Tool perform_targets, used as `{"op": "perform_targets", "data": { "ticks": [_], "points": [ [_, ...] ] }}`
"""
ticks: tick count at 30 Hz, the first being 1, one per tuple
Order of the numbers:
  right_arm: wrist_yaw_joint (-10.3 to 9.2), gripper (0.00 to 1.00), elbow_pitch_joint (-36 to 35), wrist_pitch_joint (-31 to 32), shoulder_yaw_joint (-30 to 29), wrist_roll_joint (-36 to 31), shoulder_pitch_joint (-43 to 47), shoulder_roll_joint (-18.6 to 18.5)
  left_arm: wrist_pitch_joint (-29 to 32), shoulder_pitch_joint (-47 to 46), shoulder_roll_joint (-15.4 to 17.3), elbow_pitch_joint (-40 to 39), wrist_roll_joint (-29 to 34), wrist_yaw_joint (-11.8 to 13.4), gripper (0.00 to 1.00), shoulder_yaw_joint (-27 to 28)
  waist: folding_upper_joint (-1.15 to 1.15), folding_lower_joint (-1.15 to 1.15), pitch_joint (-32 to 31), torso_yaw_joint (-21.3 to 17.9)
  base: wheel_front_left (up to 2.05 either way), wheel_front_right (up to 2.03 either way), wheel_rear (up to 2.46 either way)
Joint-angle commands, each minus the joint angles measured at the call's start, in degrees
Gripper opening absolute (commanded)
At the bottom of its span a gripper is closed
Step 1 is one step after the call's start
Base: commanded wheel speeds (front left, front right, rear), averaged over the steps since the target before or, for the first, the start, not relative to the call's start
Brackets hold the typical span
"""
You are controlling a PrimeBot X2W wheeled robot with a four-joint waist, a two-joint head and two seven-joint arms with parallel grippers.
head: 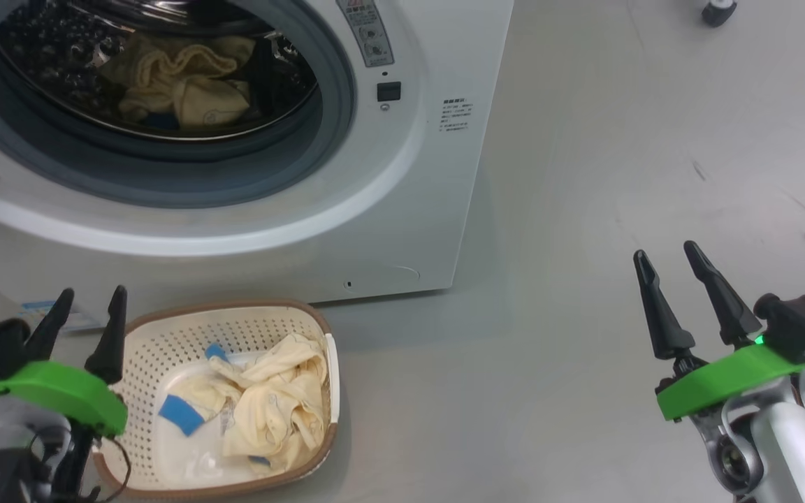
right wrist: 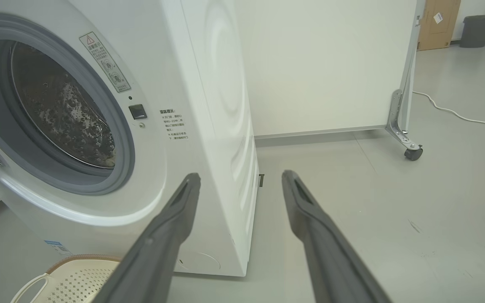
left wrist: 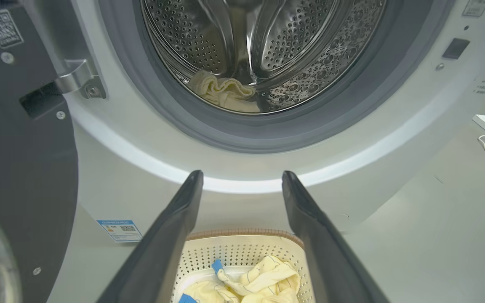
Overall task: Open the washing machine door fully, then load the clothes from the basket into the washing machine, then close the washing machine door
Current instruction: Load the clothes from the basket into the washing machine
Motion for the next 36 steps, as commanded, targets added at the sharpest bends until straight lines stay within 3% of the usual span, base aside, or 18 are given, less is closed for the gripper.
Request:
{"op": "perform_targets", "data": {
  "ticks": [1, 7, 16, 26, 36],
  "points": [
    [0.57, 1.0, -1.6, -0.4, 0.6, -0.2, -0.3, -1.3, -0.8, 0.4, 3.7, -3.0, 0.2, 1.1, 1.0, 3.2, -0.01, 0.0, -1.3, 0.0, 0.0, 0.0, 0.0],
    [0.57, 1.0, -1.5, -0.4, -0.5, -0.3, 2.2, -1.3, -1.0, 10.8, 5.1, -11.7, -0.3, 5.8, 1.0, 6.8, -0.01, 0.0, -4.5, 0.6, 0.0, 0.0, 0.0],
    [0.57, 1.0, -1.2, -0.4, -1.6, -0.4, 5.4, -1.6, -1.0, 22.6, 4.3, -20.6, 0.3, 9.0, 1.0, 13.5, -0.01, 0.0, -8.1, 1.7, 0.0, 0.0, 0.0],
    [0.57, 1.0, -0.6, -0.4, -1.3, -0.4, 7.0, -2.1, -1.0, 30.2, 2.4, -26.5, 3.4, 9.6, 1.0, 20.4, -0.01, 0.0, -9.9, 2.7, 0.0, 0.0, 0.0],
    [0.57, 1.0, 0.2, -0.4, -0.4, 0.0, 7.1, -2.3, -1.0, 32.8, 1.1, -28.1, 5.0, 8.7, 1.0, 22.6, -0.01, 0.0, -10.6, 3.2, 0.0, 0.0, 0.0]
  ]
}}
